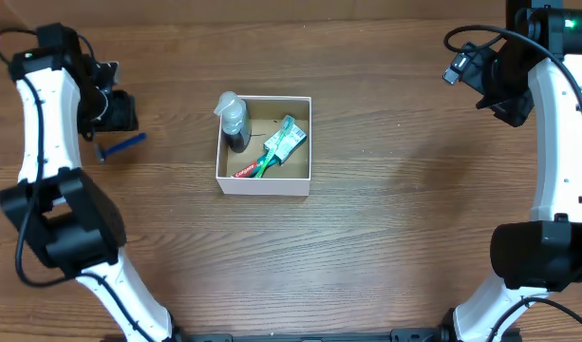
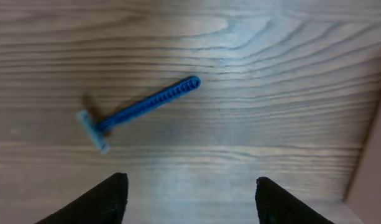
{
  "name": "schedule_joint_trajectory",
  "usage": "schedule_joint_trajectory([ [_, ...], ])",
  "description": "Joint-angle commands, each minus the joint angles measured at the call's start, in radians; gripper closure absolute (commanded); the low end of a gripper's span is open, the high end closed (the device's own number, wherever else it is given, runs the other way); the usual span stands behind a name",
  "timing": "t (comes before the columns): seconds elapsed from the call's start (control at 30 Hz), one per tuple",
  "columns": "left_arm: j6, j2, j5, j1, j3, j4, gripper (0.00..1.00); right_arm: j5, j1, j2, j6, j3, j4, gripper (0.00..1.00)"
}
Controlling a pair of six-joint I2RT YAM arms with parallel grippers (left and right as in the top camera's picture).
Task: Pack container
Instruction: 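Reach the left gripper to the blue razor and grasp it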
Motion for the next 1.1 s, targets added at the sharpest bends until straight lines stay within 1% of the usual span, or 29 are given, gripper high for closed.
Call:
schedule_joint_trajectory([
  [0.0, 0.095, 0.072, 0.000, 0.005, -0.006, 0.014, 0.31, 0.010, -0.002, -0.001, -0.001, 0.004, 0.005, 0.00],
  [0.03, 0.100, 0.087, 0.000, 0.006, -0.006, 0.023, 0.28, 0.010, -0.002, -0.001, -0.001, 0.004, 0.005, 0.00],
  [0.1, 0.148, 0.114, -0.002, 0.008, -0.006, 0.042, 0.28, 0.010, -0.002, -0.001, -0.001, 0.004, 0.005, 0.00],
  [0.27, 0.217, 0.129, -0.011, 0.016, -0.006, 0.095, 0.26, 0.010, -0.002, -0.001, -0.001, 0.004, 0.005, 0.00],
  [0.5, 0.259, 0.132, -0.011, 0.046, -0.006, 0.138, 0.20, 0.010, -0.002, -0.001, -0.001, 0.004, 0.005, 0.00],
  [0.67, 0.271, 0.132, 0.003, 0.072, -0.027, 0.158, 0.21, 0.010, -0.002, -0.001, -0.001, 0.004, 0.005, 0.00],
  [0.87, 0.275, 0.132, 0.005, 0.070, -0.124, 0.247, 0.20, 0.010, -0.002, -0.001, -0.001, 0.004, 0.005, 0.00],
  [0.97, 0.320, 0.132, 0.037, 0.070, -0.150, 0.283, 0.24, 0.010, -0.002, -0.001, -0.001, 0.004, 0.005, 0.00],
  [1.07, 0.328, 0.132, 0.051, 0.070, -0.166, 0.311, 0.27, 0.010, -0.002, -0.001, -0.001, 0.004, 0.005, 0.00],
])
